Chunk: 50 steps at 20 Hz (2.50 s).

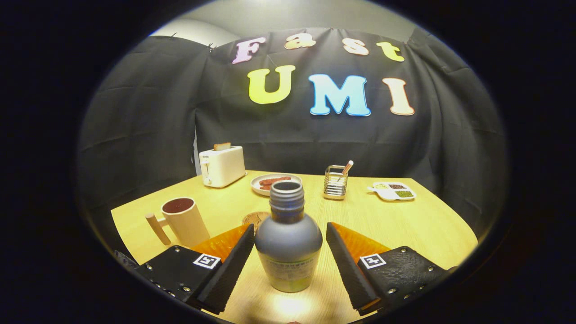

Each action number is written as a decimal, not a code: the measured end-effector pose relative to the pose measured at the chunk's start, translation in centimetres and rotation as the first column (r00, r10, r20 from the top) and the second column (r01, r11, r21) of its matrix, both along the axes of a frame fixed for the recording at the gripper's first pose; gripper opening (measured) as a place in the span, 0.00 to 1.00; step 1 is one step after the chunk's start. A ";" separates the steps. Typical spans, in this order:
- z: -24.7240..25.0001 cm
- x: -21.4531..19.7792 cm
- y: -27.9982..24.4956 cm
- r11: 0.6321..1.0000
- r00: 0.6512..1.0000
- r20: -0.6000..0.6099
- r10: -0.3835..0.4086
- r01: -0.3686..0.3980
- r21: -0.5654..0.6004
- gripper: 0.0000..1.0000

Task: Take the bottle from table, then pour the juice into the cup, finally place the bottle on the coaster

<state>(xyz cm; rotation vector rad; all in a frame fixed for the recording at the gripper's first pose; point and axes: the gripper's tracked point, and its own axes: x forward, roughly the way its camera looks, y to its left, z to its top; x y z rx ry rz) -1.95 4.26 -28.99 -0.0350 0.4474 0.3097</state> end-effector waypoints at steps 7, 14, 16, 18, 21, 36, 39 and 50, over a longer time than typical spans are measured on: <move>-2.8 -0.8 -0.3 1.000 0.998 -0.059 0.009 -0.010 -0.023 0.97; -5.1 -1.8 -0.5 0.999 0.993 -0.117 0.019 -0.023 -0.036 0.98; -5.6 -2.1 -0.4 0.999 0.991 -0.131 0.026 -0.031 -0.039 0.98; -5.8 -2.1 -0.3 0.998 0.990 -0.136 0.030 -0.037 -0.044 0.98; -5.4 -1.9 -0.2 0.998 0.991 -0.127 0.031 -0.037 -0.042 0.97; -4.2 -1.7 1.6 0.978 0.980 -0.168 0.110 -0.137 -0.157 0.76; -2.7 -1.1 1.8 0.964 0.981 -0.141 0.133 -0.161 -0.214 0.76; -0.3 1.0 3.8 0.849 0.968 -0.093 0.233 -0.250 -0.466 0.76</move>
